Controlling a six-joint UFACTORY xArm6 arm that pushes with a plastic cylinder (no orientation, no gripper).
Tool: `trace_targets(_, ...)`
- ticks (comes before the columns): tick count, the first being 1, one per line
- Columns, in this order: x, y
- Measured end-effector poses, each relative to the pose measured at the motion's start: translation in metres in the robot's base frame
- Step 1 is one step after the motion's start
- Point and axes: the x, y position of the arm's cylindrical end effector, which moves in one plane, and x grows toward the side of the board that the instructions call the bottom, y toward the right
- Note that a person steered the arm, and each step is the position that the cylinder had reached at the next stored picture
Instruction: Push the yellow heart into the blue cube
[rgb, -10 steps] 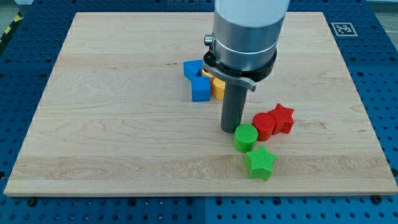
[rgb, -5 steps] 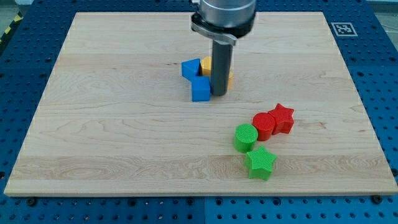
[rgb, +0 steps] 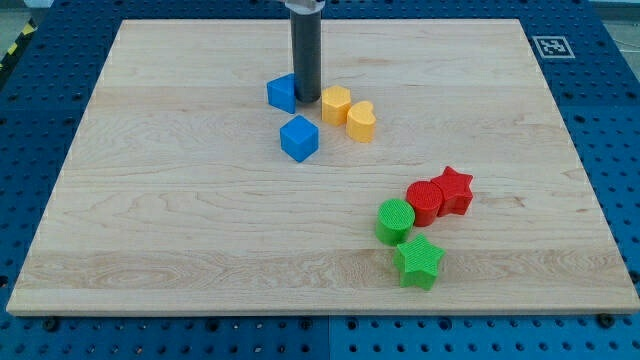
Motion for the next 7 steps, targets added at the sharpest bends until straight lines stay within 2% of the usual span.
trace_targets(1,-0.017,0.004)
trace_targets(2,-0.032,0.035)
trace_targets(3,-0.011,0.083)
trace_targets(4,0.035,0.091)
trace_targets(6,0.037,0.027)
trace_targets(7,0.033,0.032)
